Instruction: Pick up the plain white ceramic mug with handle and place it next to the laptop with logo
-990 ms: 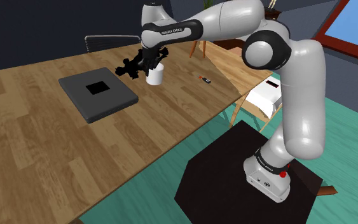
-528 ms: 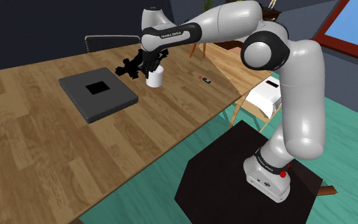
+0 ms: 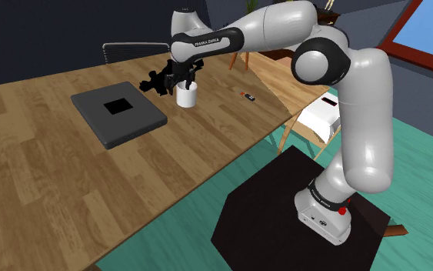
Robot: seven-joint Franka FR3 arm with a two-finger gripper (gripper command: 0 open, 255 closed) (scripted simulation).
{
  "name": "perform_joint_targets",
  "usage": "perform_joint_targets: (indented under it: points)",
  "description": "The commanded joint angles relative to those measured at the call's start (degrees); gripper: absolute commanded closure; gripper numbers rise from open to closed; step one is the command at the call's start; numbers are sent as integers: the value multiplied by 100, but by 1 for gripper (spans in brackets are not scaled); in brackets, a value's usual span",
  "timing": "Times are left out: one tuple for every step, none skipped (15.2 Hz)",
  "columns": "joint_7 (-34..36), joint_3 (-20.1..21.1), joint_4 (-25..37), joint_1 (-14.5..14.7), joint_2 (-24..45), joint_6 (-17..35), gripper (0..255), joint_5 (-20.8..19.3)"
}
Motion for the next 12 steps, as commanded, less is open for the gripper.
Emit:
perform_joint_targets:
  points:
    - [2,-2,50,6,-89,-139,0,-5]
    - [5,-4,110,11,-172,-282,0,-9]
    - [7,-6,181,16,-249,-430,0,-13]
    - [8,-7,244,20,-304,-548,0,-16]
    - [8,-7,244,20,-304,-548,0,-16]
    - [8,-7,243,20,-305,-548,0,-16]
    - [8,-7,244,20,-304,-548,0,-16]
    - [8,-7,244,20,-304,-548,0,-16]
    - [8,-7,244,20,-304,-548,0,-16]
    - [8,-7,244,20,-304,-548,0,-16]
    - [8,-7,244,20,-304,-548,0,-16]
    - [8,-7,244,20,-304,-548,0,-16]
